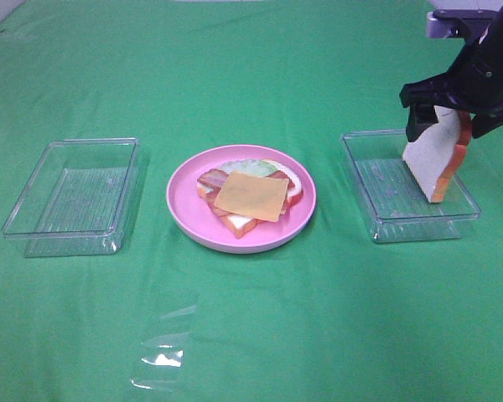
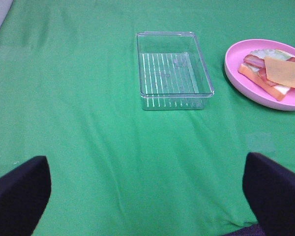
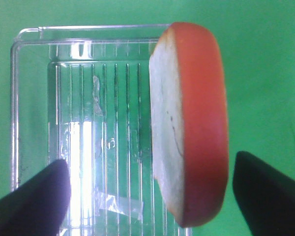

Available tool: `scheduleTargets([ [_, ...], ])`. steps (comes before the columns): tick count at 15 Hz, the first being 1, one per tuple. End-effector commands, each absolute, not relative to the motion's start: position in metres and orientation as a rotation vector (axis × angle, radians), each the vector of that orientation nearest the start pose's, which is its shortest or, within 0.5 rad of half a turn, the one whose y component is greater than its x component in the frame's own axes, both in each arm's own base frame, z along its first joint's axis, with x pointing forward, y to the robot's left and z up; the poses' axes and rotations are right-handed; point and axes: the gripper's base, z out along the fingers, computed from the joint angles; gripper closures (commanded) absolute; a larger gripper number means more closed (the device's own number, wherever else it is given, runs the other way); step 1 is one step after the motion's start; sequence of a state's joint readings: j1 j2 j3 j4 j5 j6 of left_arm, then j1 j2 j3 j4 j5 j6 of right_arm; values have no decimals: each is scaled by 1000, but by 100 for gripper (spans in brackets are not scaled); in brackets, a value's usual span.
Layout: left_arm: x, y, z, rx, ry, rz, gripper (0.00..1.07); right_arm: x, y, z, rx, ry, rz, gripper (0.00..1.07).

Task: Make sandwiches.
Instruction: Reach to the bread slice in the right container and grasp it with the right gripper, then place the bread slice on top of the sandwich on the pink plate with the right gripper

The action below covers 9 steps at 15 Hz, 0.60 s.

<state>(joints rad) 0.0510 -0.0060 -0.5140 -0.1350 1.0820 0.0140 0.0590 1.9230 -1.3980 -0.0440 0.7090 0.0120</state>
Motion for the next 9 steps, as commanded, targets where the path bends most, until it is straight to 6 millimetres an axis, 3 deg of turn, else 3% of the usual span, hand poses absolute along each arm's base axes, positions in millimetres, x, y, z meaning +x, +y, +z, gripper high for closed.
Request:
scheduleTargets([
  [1, -11, -11, 280, -29, 2015, -124, 9, 411, 19, 205, -90, 2694, -32, 59],
  [3, -11, -11, 280, -29, 2015, -124, 9, 412, 16, 206, -60, 2683, -78, 94],
  [4, -11, -11, 280, -29, 2015, -124, 9, 412, 15, 206, -65, 2678, -92, 104],
  [8, -11, -11, 280, -28, 2015, -123, 9, 410, 16, 214, -49, 2668, -75, 106],
  [9, -11, -12, 280, -27, 2015, -124, 9, 403, 17, 237, -19, 2626, -36, 106],
])
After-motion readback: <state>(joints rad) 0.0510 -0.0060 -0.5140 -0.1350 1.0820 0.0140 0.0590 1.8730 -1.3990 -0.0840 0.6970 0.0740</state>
